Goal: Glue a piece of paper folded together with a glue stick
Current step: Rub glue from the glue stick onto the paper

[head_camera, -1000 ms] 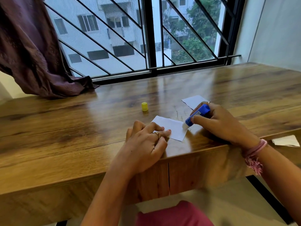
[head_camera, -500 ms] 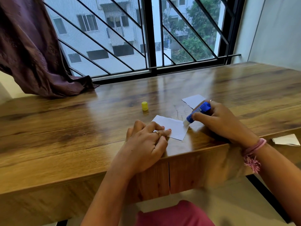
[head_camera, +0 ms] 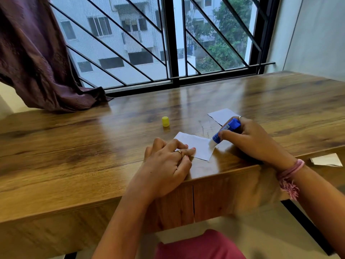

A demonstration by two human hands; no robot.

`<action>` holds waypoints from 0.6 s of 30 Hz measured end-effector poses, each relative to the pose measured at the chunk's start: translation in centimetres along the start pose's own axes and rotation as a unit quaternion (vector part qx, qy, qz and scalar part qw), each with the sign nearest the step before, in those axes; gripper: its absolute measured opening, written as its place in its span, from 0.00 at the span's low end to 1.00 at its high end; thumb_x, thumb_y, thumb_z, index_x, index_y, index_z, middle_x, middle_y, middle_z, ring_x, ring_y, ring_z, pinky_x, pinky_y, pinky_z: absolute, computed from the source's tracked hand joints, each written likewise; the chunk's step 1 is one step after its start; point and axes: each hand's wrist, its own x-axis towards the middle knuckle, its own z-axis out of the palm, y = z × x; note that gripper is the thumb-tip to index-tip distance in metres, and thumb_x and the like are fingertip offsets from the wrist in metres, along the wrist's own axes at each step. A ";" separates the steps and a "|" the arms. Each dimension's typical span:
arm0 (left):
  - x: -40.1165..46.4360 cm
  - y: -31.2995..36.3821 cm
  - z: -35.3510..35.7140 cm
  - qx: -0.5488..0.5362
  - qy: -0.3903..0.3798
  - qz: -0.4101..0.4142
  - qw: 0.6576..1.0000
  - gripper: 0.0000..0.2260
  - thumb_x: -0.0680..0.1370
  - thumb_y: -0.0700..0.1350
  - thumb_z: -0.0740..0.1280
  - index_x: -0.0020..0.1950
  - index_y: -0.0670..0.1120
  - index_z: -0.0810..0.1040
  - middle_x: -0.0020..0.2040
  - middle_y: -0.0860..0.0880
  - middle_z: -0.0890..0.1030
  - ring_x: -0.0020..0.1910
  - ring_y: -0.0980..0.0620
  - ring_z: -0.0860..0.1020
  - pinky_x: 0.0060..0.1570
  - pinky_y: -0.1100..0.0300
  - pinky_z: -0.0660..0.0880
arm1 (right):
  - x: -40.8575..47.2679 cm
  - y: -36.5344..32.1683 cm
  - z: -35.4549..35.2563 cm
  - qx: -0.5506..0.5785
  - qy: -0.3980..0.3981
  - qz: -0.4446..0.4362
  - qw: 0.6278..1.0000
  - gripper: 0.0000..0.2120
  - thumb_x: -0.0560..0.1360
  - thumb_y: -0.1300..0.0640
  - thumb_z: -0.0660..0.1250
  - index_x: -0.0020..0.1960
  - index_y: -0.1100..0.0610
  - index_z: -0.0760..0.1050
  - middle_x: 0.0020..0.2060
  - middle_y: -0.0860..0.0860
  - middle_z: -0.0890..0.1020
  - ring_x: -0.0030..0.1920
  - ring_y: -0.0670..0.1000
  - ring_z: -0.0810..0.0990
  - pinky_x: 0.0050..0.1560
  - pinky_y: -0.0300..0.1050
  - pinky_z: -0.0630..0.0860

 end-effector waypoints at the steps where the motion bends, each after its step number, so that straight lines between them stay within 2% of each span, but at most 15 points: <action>1: 0.0 0.0 0.0 -0.001 -0.001 0.000 1.000 0.23 0.76 0.57 0.45 0.67 0.64 0.70 0.64 0.65 0.69 0.55 0.60 0.57 0.51 0.64 0.49 | -0.1 -0.1 0.0 0.001 -0.001 -0.001 1.000 0.09 0.71 0.53 0.70 0.42 0.60 0.77 0.31 0.55 0.76 0.33 0.50 0.72 0.37 0.48 0.68; 5: 0.0 0.0 0.0 -0.002 -0.001 0.001 1.000 0.23 0.76 0.57 0.46 0.67 0.63 0.70 0.64 0.65 0.69 0.55 0.61 0.57 0.51 0.64 0.49 | -0.6 -0.6 0.0 0.029 -0.055 -0.042 0.997 0.05 0.68 0.52 0.69 0.38 0.52 0.78 0.27 0.44 0.76 0.28 0.43 0.71 0.31 0.36 0.67; 9: 0.0 0.0 0.0 -0.008 0.001 0.000 1.000 0.23 0.76 0.57 0.46 0.67 0.63 0.70 0.64 0.65 0.70 0.55 0.62 0.56 0.51 0.64 0.49 | -0.2 0.1 0.0 -0.002 -0.007 -0.022 1.000 0.07 0.71 0.56 0.70 0.41 0.61 0.76 0.25 0.47 0.71 0.24 0.43 0.66 0.28 0.37 0.64; 12: 0.0 0.0 0.0 -0.004 -0.001 0.001 1.000 0.23 0.76 0.57 0.46 0.67 0.63 0.70 0.64 0.65 0.69 0.55 0.61 0.57 0.51 0.64 0.49 | -0.6 -0.3 0.0 0.008 -0.038 -0.060 0.997 0.06 0.69 0.53 0.70 0.39 0.55 0.77 0.26 0.45 0.74 0.26 0.42 0.69 0.30 0.36 0.66; 14: 0.0 0.0 0.0 -0.006 -0.002 -0.003 1.000 0.23 0.76 0.57 0.46 0.67 0.63 0.70 0.64 0.65 0.69 0.56 0.60 0.58 0.52 0.63 0.49 | -0.8 -0.5 0.0 0.016 -0.056 -0.074 0.996 0.06 0.67 0.52 0.68 0.39 0.55 0.77 0.27 0.44 0.75 0.27 0.42 0.70 0.31 0.35 0.66; 18: 0.0 0.2 -0.1 -0.006 -0.004 -0.008 1.000 0.23 0.76 0.57 0.46 0.67 0.64 0.70 0.64 0.65 0.69 0.57 0.60 0.58 0.53 0.63 0.50 | -0.6 -0.3 -0.1 0.016 -0.016 -0.054 0.998 0.07 0.66 0.50 0.67 0.39 0.54 0.76 0.27 0.47 0.73 0.27 0.46 0.69 0.31 0.40 0.66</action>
